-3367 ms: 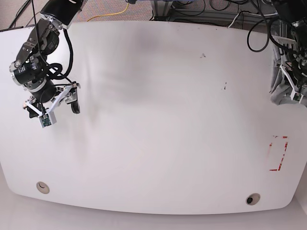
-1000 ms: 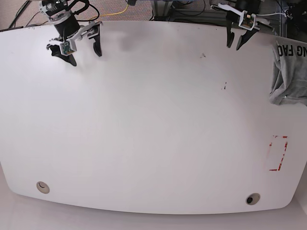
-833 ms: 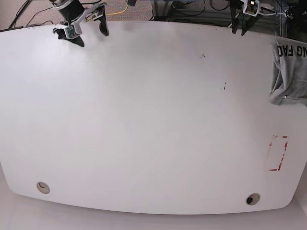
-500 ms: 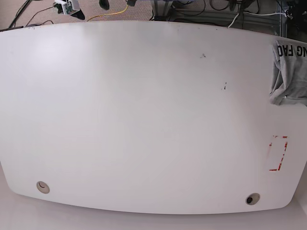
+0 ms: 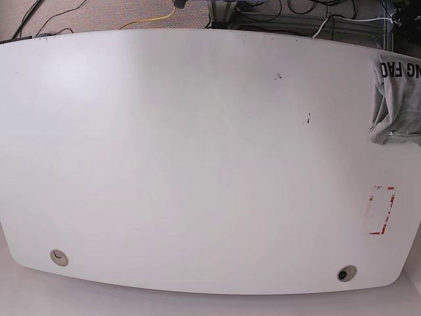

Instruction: Layout the t-shirt on the table in an organized manner, then fold the t-shirt properly

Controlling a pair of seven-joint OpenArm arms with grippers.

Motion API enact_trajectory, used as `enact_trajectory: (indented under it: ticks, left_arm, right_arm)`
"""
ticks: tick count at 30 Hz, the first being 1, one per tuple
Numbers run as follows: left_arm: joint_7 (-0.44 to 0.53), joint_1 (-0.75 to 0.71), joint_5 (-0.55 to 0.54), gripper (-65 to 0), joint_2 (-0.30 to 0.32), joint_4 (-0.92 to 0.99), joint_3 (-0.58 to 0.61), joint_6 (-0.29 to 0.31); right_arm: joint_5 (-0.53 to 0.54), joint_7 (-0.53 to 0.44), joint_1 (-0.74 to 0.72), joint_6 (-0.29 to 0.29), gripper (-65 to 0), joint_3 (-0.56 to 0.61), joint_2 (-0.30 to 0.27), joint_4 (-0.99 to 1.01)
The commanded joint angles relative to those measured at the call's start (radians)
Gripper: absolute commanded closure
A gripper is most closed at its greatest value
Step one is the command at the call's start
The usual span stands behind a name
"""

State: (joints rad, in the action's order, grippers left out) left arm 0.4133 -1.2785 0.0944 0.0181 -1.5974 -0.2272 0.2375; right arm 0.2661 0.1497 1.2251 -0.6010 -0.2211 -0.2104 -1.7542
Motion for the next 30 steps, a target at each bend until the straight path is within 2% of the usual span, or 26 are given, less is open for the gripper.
enact_trajectory:
  ticks: [1,6,9,14,22,30]
  left_arm:
    - [0.012,0.007,-0.005,-13.2,0.015,0.108,-0.001,0.004]
    - [0.012,0.129,-0.005,-13.2,0.050,0.296,0.028,0.004]
    - [0.012,0.224,-0.006,-13.2,0.078,0.435,0.051,0.004]
    - [0.012,0.359,-0.006,-13.2,0.087,0.601,0.059,0.004]
    - [0.011,0.538,-0.005,-13.2,0.118,0.808,0.061,0.004]
    - [-0.069,0.742,-0.005,-13.2,0.141,1.060,0.065,0.004]
  right_arm:
    - [0.012,-0.025,-0.023,0.002,-50.9,0.027,-0.027,0.099]
    - [0.009,-0.026,-0.118,0.003,-50.9,0.061,-0.042,0.242]
    - [-0.029,-0.026,-0.201,0.003,-50.9,0.062,-0.045,0.353]
    - [-0.098,-0.068,-0.307,0.002,-50.9,0.064,-0.044,0.485]
    - [-0.176,-0.088,-0.463,0.002,-50.9,0.065,-0.011,0.676]
    - [-0.190,-0.124,-0.600,0.005,-50.9,0.065,-0.005,0.876]
